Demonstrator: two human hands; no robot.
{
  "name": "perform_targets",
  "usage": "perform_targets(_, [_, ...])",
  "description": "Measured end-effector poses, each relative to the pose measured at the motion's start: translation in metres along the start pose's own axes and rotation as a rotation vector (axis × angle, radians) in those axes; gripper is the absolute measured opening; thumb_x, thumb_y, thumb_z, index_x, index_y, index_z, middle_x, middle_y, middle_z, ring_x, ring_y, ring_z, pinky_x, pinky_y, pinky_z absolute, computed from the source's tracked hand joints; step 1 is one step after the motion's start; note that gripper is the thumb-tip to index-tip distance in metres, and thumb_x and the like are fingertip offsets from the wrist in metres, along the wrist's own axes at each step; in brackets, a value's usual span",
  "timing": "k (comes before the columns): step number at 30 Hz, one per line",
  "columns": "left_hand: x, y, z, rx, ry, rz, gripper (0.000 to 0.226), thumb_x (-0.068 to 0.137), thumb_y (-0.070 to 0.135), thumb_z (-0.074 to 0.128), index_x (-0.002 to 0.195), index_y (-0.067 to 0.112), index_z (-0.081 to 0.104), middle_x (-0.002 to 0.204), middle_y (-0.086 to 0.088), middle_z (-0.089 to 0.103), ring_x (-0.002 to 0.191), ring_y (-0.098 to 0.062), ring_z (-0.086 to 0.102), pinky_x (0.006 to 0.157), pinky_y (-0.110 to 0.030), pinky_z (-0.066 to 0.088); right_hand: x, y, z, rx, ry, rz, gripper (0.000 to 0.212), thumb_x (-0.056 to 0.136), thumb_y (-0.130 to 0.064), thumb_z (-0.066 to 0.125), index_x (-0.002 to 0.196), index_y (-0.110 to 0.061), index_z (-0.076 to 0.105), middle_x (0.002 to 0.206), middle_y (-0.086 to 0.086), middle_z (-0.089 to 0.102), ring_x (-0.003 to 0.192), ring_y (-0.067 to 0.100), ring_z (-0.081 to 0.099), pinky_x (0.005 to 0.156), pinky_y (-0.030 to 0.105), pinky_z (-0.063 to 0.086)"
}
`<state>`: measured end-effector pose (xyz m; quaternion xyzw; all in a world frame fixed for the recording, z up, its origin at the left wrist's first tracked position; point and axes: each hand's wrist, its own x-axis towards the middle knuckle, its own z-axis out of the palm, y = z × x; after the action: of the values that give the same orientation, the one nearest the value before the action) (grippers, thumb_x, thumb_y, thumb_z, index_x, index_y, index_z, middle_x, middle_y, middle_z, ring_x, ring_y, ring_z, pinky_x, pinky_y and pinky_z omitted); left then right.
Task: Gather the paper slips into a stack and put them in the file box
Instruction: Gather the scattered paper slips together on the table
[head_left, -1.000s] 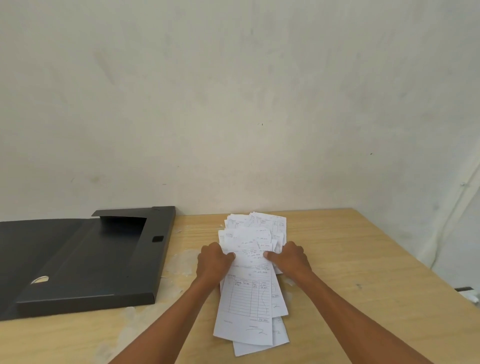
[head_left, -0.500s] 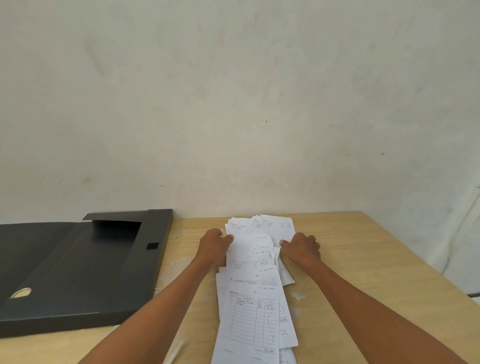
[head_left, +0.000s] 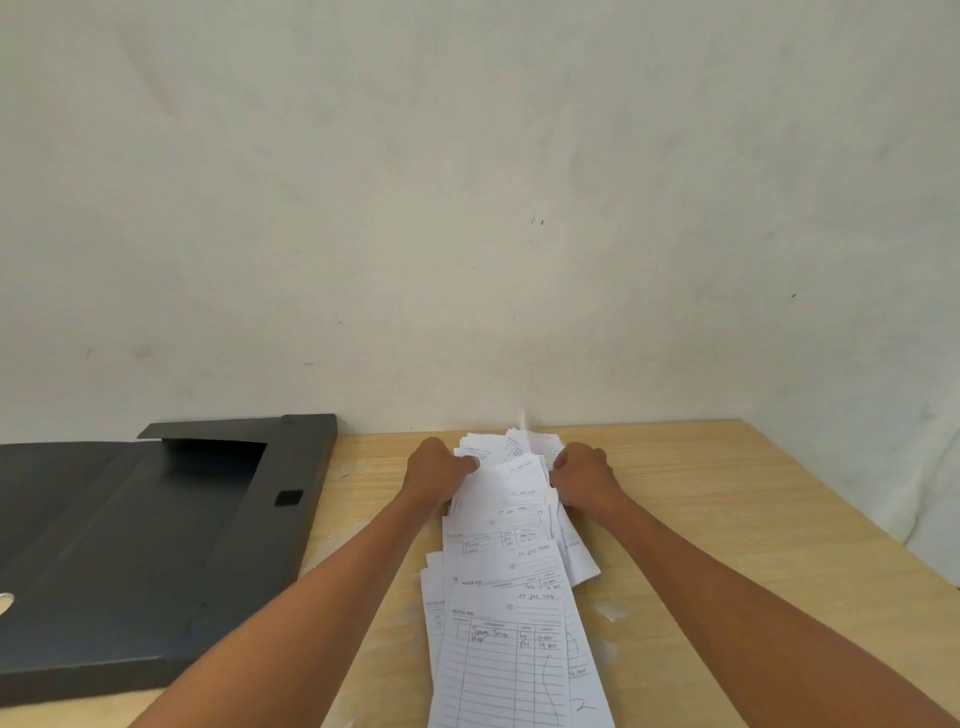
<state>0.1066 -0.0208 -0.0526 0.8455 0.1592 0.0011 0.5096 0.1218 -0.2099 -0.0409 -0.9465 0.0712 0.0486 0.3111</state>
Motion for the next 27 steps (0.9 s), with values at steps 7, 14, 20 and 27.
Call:
perform_targets(7, [0.004,0.014,0.005,0.049,0.008,-0.031,0.037,0.088,0.031,0.074,0.102,0.007,0.049,0.105,-0.008,0.059,0.095,-0.027,0.058,0.073,-0.030,0.042,0.010,0.008,0.001,-0.125,0.109,0.083,0.057,0.080,-0.047,0.072,0.119,-0.010,0.052,0.121,0.014,0.052,0.116,0.033,0.052,0.081,0.038,0.043])
perform_targets(14, [0.006,0.011,0.010,0.144,0.028,-0.044,0.024,0.089,0.015,0.067,0.078,0.009,0.047,0.095,-0.008,0.058,0.087,-0.027,0.055,0.071,-0.030,0.041,0.017,0.017,0.001,-0.056,0.093,0.080,0.069,0.077,-0.039,0.081,0.125,0.000,0.051,0.119,0.014,0.065,0.109,0.032,0.063,0.080,0.037,0.052])
perform_targets(20, [0.007,0.008,0.007,0.155,0.027,-0.048,0.029,0.089,0.011,0.063,0.069,0.013,0.043,0.083,-0.006,0.056,0.084,-0.027,0.057,0.068,-0.029,0.042,0.020,0.033,-0.010,0.098,0.103,0.065,0.019,0.085,-0.015,0.065,0.100,-0.007,0.058,0.099,0.011,0.066,0.089,0.028,0.065,0.063,0.031,0.048])
perform_targets(27, [0.006,0.004,0.003,0.131,0.033,-0.023,0.041,0.091,0.017,0.064,0.061,0.013,0.036,0.065,0.000,0.042,0.059,-0.018,0.043,0.048,-0.025,0.028,-0.021,0.001,-0.046,0.680,0.314,-0.078,0.014,0.095,-0.016,0.060,0.097,-0.008,0.049,0.093,0.006,0.060,0.078,0.020,0.056,0.056,0.029,0.043])
